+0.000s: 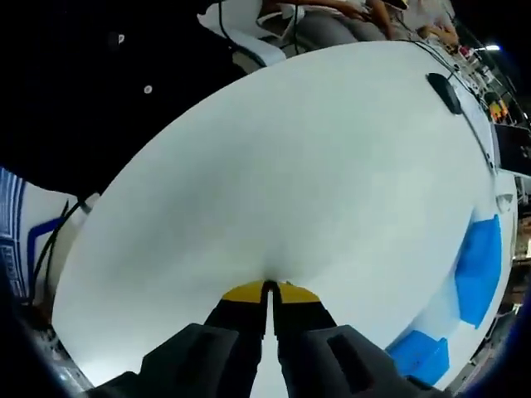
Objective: Pick up the resistors one by one and place each resistor into its matching bin, sorting the parts by color and model until every resistor is separated into the correct bin for its type
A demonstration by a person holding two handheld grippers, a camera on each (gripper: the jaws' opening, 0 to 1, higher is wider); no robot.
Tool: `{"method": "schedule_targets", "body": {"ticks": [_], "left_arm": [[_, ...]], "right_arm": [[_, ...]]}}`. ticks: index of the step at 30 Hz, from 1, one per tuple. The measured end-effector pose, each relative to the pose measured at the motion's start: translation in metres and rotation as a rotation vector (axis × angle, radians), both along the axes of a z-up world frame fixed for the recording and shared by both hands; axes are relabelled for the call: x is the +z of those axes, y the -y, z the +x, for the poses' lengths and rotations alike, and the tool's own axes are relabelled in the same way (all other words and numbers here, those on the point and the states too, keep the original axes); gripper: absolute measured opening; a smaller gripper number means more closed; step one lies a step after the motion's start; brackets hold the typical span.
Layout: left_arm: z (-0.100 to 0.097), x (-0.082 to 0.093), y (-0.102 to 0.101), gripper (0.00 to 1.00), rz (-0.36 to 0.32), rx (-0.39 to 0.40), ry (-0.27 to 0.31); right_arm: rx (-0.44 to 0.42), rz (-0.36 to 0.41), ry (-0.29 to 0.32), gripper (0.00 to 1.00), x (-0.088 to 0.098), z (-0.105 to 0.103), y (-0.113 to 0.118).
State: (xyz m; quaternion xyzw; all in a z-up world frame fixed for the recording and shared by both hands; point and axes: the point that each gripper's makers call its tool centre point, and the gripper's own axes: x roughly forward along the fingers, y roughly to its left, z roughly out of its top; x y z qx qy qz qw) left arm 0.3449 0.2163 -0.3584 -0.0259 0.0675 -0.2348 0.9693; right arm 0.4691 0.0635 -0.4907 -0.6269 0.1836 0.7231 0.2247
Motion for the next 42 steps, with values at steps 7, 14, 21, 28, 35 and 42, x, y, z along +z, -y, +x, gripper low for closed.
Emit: {"method": "schedule_targets", "body": {"ticks": [7, 14, 21, 28, 35, 42], "left_arm": [[0.0, 0.002, 0.002, 0.75, 0.0, -0.008, 0.006], [-0.002, 0.004, 0.001, 0.75, -0.005, -0.005, 0.015], [0.001, 0.007, 0.007, 0.75, -0.005, -0.025, 0.022], [0.012, 0.009, 0.015, 0.75, -0.012, -0.062, 0.028], [0.026, 0.014, 0.022, 0.75, -0.01, -0.103, 0.04], [0.038, 0.018, 0.034, 0.75, -0.008, -0.146, 0.046]], "right_arm": [[-0.029, 0.022, 0.012, 0.05, 0.001, -0.001, 0.0], [-0.087, 0.068, -0.002, 0.05, 0.012, 0.0, -0.002], [-0.273, 0.229, -0.063, 0.05, 0.049, 0.005, 0.003], [-0.645, 0.518, -0.188, 0.05, 0.102, 0.01, 0.03], [-1.019, 0.887, -0.218, 0.05, 0.146, 0.018, 0.089], [-1.353, 1.295, -0.208, 0.05, 0.17, 0.016, 0.16]]}}
